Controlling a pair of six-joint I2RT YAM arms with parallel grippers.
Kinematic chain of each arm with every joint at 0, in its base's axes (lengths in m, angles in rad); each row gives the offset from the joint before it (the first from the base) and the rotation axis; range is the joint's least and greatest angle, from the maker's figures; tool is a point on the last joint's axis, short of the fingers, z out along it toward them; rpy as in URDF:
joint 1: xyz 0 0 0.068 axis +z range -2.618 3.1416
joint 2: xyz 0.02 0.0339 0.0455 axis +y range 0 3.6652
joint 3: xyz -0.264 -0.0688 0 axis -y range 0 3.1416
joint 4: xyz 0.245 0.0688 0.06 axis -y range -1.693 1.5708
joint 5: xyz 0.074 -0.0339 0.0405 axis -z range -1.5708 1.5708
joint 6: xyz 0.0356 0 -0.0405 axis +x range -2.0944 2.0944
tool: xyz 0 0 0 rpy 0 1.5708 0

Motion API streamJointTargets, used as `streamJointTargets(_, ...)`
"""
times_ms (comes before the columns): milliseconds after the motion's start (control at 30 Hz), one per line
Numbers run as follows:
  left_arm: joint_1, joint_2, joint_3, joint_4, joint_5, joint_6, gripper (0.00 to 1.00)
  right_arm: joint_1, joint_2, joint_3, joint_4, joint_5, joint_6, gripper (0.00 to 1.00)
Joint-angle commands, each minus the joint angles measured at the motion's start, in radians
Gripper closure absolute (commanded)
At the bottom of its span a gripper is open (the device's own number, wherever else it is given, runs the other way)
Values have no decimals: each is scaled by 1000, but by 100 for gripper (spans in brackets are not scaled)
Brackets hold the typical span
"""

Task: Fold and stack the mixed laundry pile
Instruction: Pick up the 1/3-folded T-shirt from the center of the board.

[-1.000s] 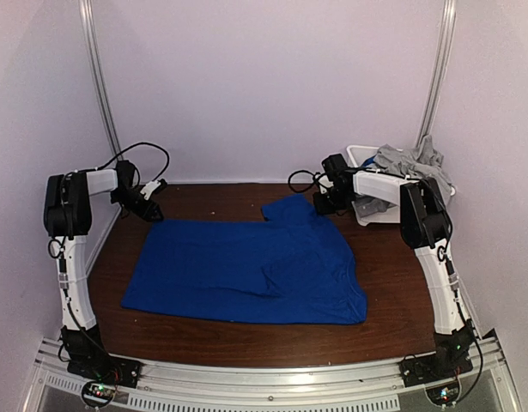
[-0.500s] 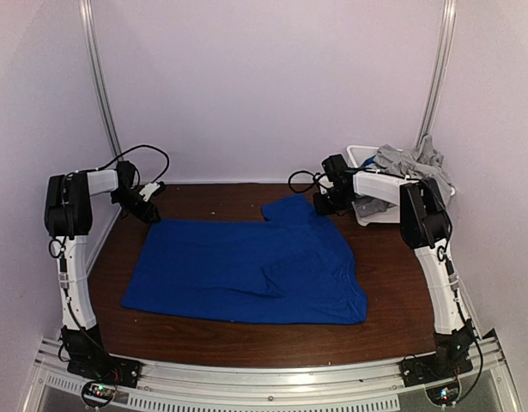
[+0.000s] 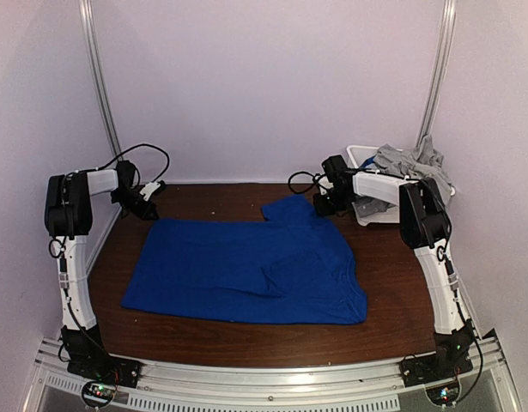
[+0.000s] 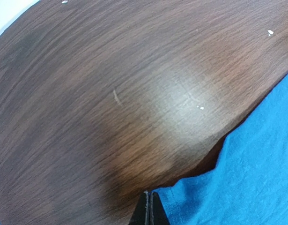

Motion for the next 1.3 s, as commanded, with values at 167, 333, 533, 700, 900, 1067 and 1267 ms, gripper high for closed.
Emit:
streamJointTargets(167, -1, -79, -62, 90, 2, -51, 100, -6, -56, -17, 14, -35, 17, 100)
streamJointTargets(333, 1, -130, -101, 122, -36, -59, 100, -7, -78, -36, 20, -40, 22, 100)
streamJointTargets(533, 1, -110, -84, 105, -8, -66, 74, -6, -78, -39, 18, -36, 18, 100)
streamJointTargets(700, 1, -78, -55, 99, -15, -71, 61, -6, -71, -33, 20, -35, 19, 100)
streamJointTargets(900, -6, -24, 2, 71, -20, -69, 60, -6, -61, -26, 17, -30, 17, 100)
streamJointTargets(1067, -21, 24, 33, 37, -53, -60, 61, -6, -53, -17, 13, -26, 14, 100)
streamJointTargets(1267, -26, 47, 51, 0, -57, -43, 61, -6, -41, 5, 3, -25, 13, 100)
